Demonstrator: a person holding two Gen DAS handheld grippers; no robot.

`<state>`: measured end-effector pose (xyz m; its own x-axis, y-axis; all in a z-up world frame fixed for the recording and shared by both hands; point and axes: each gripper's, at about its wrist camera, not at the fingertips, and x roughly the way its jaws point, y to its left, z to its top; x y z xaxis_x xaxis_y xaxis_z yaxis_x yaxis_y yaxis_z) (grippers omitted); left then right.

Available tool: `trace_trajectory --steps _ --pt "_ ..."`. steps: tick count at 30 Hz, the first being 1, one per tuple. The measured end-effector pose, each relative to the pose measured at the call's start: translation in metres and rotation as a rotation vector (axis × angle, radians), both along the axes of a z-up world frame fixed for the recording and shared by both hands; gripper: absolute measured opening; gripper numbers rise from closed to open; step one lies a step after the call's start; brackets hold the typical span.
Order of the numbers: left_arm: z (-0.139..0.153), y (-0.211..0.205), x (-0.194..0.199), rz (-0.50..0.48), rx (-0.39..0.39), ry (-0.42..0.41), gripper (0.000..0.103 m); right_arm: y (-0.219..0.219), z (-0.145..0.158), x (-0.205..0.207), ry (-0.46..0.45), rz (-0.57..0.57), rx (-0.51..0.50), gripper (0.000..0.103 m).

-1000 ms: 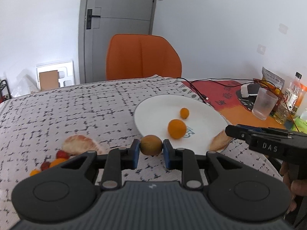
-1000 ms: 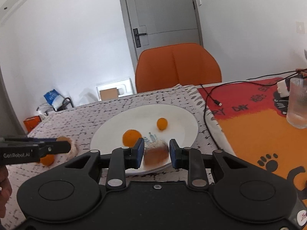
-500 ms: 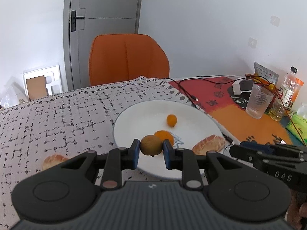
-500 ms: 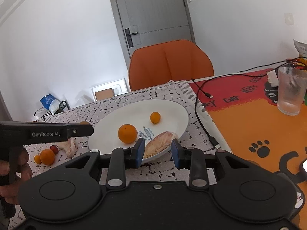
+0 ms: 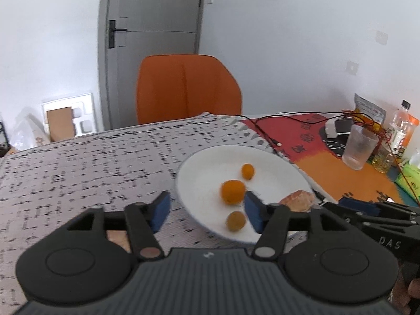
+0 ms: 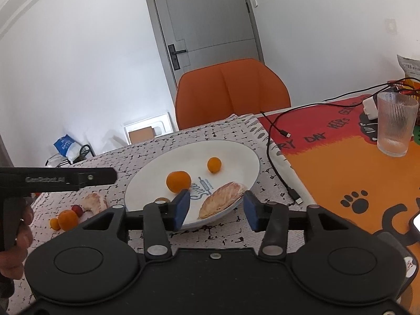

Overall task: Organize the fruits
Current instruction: 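Carry brown fruit and pomelo segment into the white bowl, open both grippers, then withdraw both grippers from the bowl toward the remaining fruit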

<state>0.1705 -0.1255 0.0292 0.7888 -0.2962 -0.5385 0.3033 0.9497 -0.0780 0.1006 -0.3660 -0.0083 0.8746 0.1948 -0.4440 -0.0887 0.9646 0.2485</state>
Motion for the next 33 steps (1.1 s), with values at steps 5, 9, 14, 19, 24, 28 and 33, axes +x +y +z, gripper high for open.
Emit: trace_trajectory --steps 5,9,14,19,24,28,33 --pt "-0.001 0.025 -0.008 0.051 0.005 0.01 0.083 0.006 -0.001 -0.001 -0.002 0.015 0.003 0.058" --pt "-0.002 0.044 -0.012 0.092 0.008 0.036 0.083 0.012 0.0 -0.005 -0.008 0.023 0.014 0.07" --pt "-0.002 0.063 -0.019 0.127 0.007 0.035 0.085 0.025 0.0 -0.01 -0.016 0.051 0.007 0.08" --pt "0.001 0.08 -0.023 0.169 -0.001 0.03 0.086 0.038 0.002 -0.013 -0.024 0.091 -0.002 0.086" --pt "-0.002 0.096 -0.027 0.191 0.002 0.043 0.086 0.047 0.006 -0.011 -0.022 0.098 -0.005 0.09" --pt "-0.004 0.111 -0.03 0.213 -0.001 0.046 0.086 0.058 0.007 -0.009 -0.024 0.11 -0.009 0.096" --pt "-0.008 0.129 -0.033 0.218 -0.006 0.039 0.086 0.075 0.007 -0.007 -0.015 0.141 -0.024 0.096"
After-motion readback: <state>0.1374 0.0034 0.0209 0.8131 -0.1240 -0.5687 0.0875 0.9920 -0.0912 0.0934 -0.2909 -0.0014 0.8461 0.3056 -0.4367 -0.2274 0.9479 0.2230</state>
